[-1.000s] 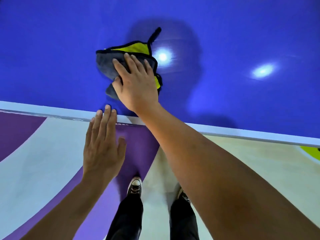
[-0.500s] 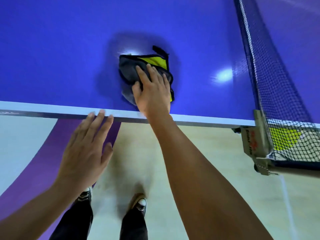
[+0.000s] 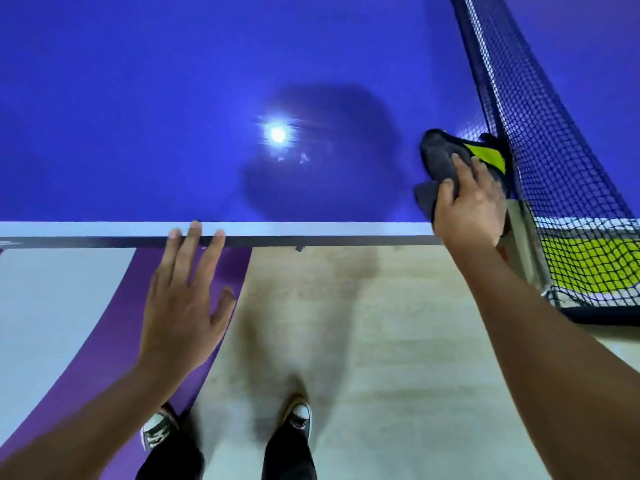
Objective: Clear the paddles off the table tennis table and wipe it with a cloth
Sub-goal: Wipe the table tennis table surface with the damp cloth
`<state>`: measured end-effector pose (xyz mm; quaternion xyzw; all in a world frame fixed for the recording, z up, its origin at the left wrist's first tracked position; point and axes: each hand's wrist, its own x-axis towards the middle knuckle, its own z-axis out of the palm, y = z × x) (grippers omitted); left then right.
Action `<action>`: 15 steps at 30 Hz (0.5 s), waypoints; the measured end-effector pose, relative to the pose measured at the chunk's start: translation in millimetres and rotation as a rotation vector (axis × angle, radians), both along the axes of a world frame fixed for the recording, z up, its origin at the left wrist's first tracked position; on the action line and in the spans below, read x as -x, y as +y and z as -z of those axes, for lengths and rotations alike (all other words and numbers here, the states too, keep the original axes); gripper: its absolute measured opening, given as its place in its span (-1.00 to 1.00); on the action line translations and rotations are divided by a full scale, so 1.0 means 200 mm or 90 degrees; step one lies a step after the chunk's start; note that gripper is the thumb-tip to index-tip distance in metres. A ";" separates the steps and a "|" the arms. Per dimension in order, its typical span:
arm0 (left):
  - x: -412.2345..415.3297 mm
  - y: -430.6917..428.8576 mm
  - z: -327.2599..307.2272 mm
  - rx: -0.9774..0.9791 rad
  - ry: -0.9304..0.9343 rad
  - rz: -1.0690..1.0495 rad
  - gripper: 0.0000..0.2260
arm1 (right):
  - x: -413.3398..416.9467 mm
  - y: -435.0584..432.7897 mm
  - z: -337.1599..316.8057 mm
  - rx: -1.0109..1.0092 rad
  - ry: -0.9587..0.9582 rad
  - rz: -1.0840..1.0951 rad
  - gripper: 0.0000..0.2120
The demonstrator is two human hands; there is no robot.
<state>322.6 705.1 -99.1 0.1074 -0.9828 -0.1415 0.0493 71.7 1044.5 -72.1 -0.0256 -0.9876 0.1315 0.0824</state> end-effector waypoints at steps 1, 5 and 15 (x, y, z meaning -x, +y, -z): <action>0.00 0.00 0.00 0.007 0.002 0.009 -0.36 | -0.01 0.00 0.00 0.000 0.006 0.006 -0.50; -0.01 -0.14 -0.01 0.017 0.027 0.029 -0.43 | -0.07 -0.21 0.00 -0.014 0.015 -0.005 -0.46; -0.31 -0.87 -0.06 0.064 0.093 -0.133 -0.56 | -0.56 -1.60 0.03 -0.025 0.013 -0.348 -0.49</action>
